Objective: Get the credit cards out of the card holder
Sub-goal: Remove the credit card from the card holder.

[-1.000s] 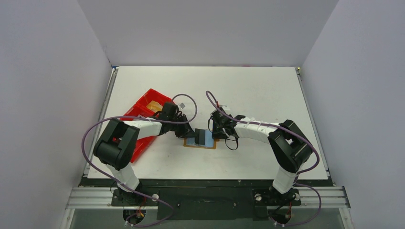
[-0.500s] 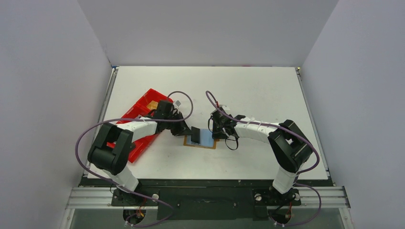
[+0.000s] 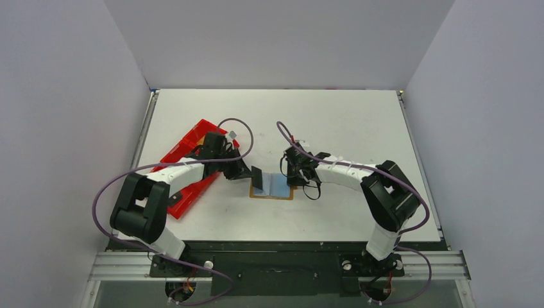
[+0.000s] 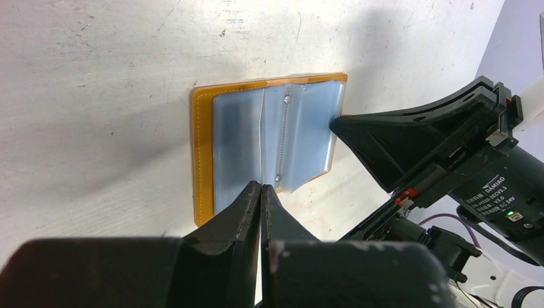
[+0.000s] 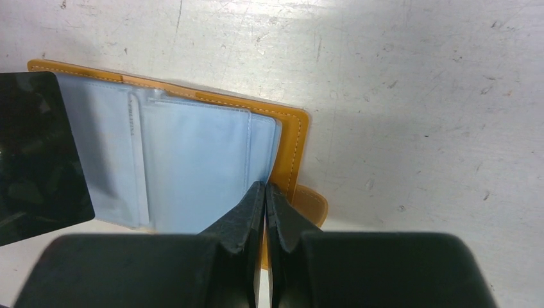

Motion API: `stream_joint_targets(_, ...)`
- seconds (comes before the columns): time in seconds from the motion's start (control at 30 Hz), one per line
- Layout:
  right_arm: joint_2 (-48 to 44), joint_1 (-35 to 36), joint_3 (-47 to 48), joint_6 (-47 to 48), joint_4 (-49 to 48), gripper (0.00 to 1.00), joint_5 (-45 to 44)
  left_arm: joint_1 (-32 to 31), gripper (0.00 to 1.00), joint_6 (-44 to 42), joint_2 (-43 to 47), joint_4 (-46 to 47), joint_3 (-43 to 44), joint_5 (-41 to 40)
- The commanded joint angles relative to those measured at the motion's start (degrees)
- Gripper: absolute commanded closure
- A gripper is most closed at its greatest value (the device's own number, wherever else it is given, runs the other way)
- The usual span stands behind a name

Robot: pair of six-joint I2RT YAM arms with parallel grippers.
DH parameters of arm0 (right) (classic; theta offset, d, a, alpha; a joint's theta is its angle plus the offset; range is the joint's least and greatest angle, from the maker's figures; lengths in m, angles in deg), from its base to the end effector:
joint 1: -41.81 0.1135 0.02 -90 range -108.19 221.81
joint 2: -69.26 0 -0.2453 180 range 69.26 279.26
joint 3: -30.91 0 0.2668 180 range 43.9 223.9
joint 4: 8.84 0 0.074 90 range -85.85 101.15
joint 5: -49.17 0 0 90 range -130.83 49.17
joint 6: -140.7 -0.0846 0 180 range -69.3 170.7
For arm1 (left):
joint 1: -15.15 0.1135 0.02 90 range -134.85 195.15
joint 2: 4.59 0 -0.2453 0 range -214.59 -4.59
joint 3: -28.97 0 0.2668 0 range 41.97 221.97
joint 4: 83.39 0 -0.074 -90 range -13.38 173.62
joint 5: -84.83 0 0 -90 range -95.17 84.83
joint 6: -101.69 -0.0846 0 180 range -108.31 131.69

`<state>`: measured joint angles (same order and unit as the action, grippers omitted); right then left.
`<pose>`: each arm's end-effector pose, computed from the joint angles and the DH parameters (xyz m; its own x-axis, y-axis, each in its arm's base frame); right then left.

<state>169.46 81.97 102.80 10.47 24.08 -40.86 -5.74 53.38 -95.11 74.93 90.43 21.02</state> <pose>0.2864 0.2416 0.0894 -0.9279 0.0621 -0.3677 -0.0596 0.9487 0.3105 0.3140 -0.1598 0.1131 -0.9266 -0.2852 -0.2453 -0.0473 0.7353 -0.6761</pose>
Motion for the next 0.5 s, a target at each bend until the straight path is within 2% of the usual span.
stream_joint_targets(0.0, -0.19, -0.45, 3.68, 1.41, 2.76, 0.96, -0.78, 0.53, 1.0, -0.81, 3.18, 0.08, 1.44, 1.25)
stream_joint_targets(0.17, -4.37, -0.49, 6.29, 1.92, 3.84, 0.59, 2.25, 0.98, 1.0, 0.9, 4.19, 2.28, 1.22, 4.62)
stream_joint_targets(0.33, -9.24, -1.38, 7.47, 1.34, 1.87, 0.41, 6.81, 1.41, 1.0, 5.16, 5.4, 8.72, -0.21, 8.44)
stream_joint_targets(0.47, -12.44, -4.27, 3.05, -3.19, -7.24, 0.38, 15.39, 1.54, 1.0, 9.58, 6.29, 15.28, -1.43, 11.56)
